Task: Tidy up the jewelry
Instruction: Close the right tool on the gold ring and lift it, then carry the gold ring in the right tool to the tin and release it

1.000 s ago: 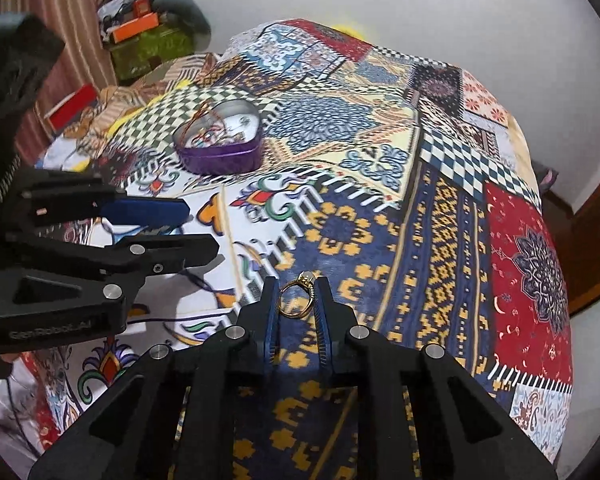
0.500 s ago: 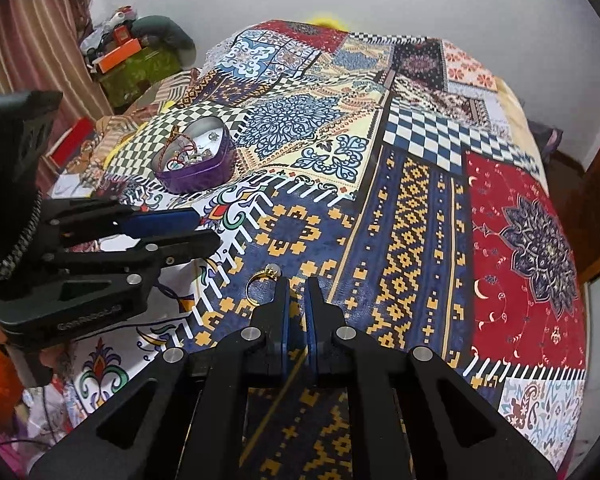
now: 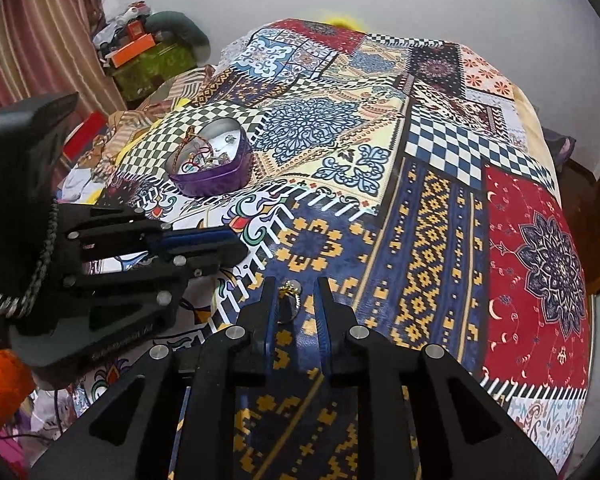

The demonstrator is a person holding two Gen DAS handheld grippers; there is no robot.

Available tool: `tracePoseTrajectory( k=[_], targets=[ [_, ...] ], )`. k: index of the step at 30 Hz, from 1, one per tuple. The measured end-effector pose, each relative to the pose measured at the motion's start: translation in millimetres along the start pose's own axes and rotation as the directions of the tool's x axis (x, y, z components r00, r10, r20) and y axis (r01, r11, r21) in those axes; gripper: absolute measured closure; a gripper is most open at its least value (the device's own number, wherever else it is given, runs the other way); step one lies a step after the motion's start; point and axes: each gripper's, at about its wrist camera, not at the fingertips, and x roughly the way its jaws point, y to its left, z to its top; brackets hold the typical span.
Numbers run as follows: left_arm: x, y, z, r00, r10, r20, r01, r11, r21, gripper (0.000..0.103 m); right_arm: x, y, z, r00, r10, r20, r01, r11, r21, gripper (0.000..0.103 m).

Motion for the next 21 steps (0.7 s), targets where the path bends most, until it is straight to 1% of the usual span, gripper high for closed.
tracePoseTrajectory(
  k=[2,6,7,8,11,15,21],
  targets=[
    [-2.9,-0.9,-1.6,1.000,0.000,0.002,0.000,1.000,-0.003,0.096,5.1,1.8,-0.3,1.000,-0.015,-0.002,0.015,1.000,-0.016,0.087],
    [-6.9,1.9,-4.7,1.000,-0.003,0.005,0.003,1.000,-0.025,0.096,10.4,3.7,-0.3,1.000,-0.012,0.001,0.012,0.999,-0.034,0.088],
    [-7.8,2.7,-5.5,1.000,-0.001,0.005,0.001,1.000,-0.028,0.096,10.6,4.7,-0.3,1.000,-0.015,0.004,0.015,0.999,-0.040,0.090],
    [-9.1,3.7,-6.3,1.000,0.003,0.006,-0.002,1.000,-0.031,0.096,11.0,6.2,-0.3,1.000,-0.019,0.005,0.019,0.999,-0.050,0.094],
    [-14.0,6.0,-7.6,1.000,0.005,0.012,-0.005,0.999,-0.045,0.096,10.2,9.2,-0.2,0.999,-0.038,0.012,0.039,0.997,-0.065,0.095],
    [-24.1,8.7,-6.6,0.999,0.015,0.032,-0.013,0.998,-0.056,0.096,4.4,7.0,2.9,0.999,-0.026,0.018,0.027,0.999,-0.044,0.098],
    [-43.4,12.7,-3.1,0.997,0.032,0.072,-0.027,0.997,-0.067,0.096,-11.1,10.5,10.7,0.997,-0.046,0.056,0.048,0.998,-0.033,0.099]
  ],
)
